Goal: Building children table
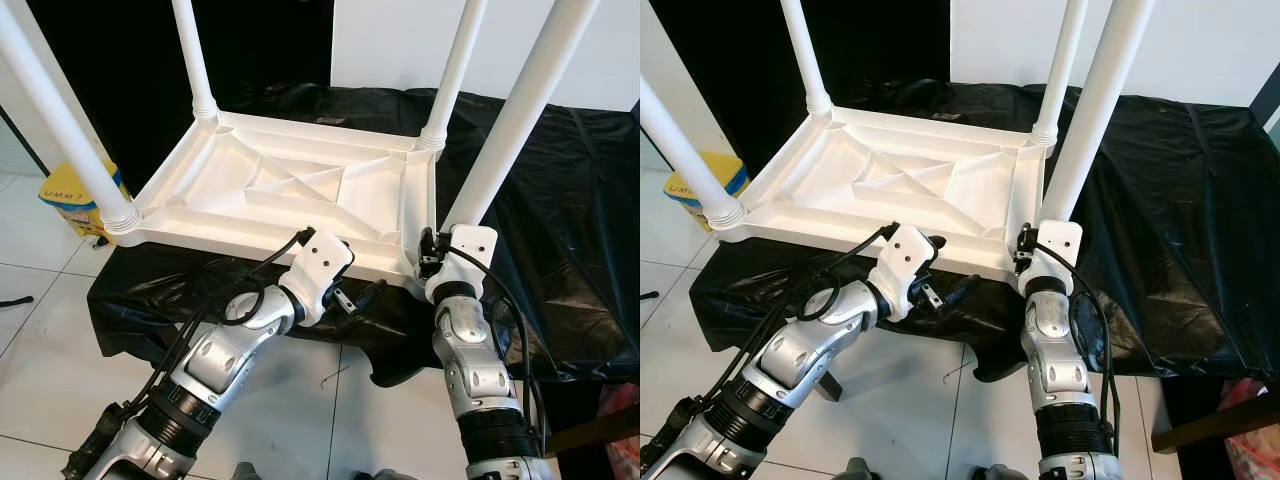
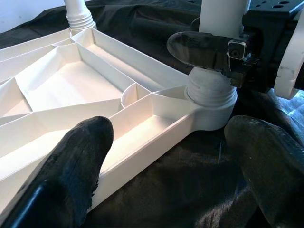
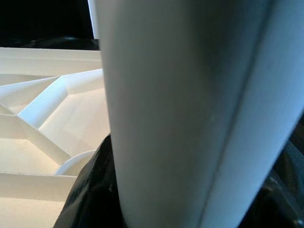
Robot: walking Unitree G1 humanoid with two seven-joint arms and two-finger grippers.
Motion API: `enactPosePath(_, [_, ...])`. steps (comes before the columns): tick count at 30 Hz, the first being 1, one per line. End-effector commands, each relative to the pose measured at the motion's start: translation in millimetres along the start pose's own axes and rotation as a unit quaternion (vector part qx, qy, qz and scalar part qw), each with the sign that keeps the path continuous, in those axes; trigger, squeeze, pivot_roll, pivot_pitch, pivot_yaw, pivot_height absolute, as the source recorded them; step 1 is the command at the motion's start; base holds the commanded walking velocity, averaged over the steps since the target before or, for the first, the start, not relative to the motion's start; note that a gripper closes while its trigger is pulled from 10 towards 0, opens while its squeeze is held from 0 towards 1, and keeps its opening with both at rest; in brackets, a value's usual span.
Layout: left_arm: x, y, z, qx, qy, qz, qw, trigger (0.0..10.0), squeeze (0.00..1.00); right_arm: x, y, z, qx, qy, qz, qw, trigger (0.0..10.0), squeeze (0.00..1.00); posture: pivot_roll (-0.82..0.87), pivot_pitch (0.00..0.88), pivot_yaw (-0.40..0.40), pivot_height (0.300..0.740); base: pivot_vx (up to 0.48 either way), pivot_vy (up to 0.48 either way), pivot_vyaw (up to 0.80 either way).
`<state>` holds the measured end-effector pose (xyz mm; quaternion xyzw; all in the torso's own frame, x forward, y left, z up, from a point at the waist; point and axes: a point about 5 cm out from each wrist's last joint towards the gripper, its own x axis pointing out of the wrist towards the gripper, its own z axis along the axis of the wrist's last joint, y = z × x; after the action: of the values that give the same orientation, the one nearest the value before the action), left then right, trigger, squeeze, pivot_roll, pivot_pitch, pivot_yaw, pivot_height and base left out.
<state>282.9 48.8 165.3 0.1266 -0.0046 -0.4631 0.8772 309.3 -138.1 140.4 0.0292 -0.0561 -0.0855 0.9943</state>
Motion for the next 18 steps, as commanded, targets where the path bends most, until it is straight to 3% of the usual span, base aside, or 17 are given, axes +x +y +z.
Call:
enactPosePath(1, [-1.5,-9.0,0.2,0.006,0.005,-0.067,0.998,10.0,0.00,-5.6,-6.8,-17.6,-0.002,0.048,-0.013,0.999,10.0,0.00,0.07,0.087,-0.036,0.740,0.000,0.000,0.00])
enactPosePath(12, [-4.5,-7.3,1.0,0.007,0.008,-0.063,0.998,10.0,0.00,-10.5,-2.8,-14.2,-0.004,0.046,-0.007,0.999,10.0,0.00,0.08,0.103,-0.041,0.740,0.000,0.000,0.00])
enactPosePath(18, [-5.8,-9.7,-0.3,0.002,0.010,-0.058,0.998,10.0,0.00,-11.5,-8.4,-10.8,-0.017,0.043,-0.003,0.999,10.0,0.00,0.08,0.128,-0.056,0.740,0.000,0.000,0.00])
